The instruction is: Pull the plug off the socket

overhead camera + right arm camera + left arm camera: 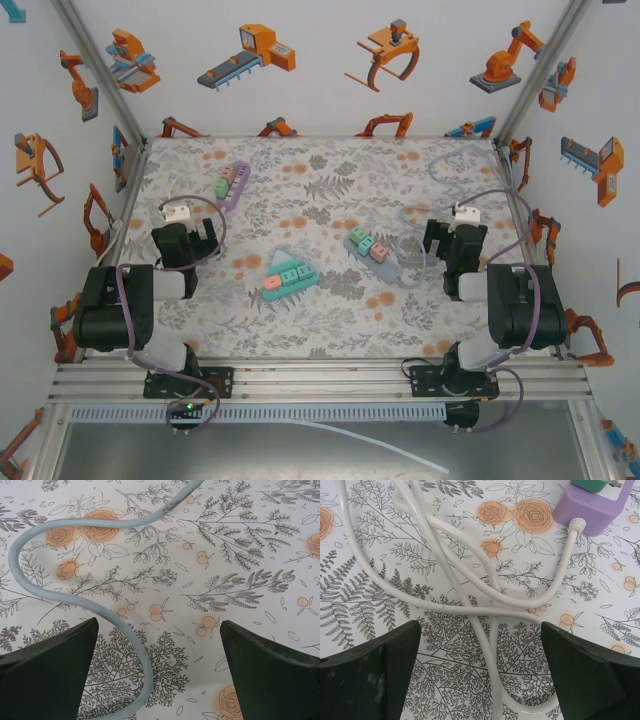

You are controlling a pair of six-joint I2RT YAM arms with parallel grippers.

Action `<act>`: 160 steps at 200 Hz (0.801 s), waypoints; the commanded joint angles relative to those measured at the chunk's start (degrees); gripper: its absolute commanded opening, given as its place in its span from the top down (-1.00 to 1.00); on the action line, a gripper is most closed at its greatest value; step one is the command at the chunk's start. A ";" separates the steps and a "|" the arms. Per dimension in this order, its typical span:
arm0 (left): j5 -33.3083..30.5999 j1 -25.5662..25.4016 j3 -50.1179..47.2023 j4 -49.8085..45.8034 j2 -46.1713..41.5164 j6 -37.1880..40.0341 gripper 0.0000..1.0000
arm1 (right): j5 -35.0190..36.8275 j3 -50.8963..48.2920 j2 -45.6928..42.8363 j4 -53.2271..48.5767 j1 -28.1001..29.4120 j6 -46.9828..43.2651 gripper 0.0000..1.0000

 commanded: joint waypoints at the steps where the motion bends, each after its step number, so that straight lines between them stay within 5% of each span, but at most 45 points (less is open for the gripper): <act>1: 0.62 -0.13 0.98 1.51 -0.25 0.80 -0.94 | -0.84 1.53 -0.06 0.38 -0.41 -0.60 -0.98; 160: -2.47 -2.73 -0.55 3.76 -2.04 3.07 -0.94 | -2.53 -3.92 -5.75 5.87 -0.37 -1.24 -0.99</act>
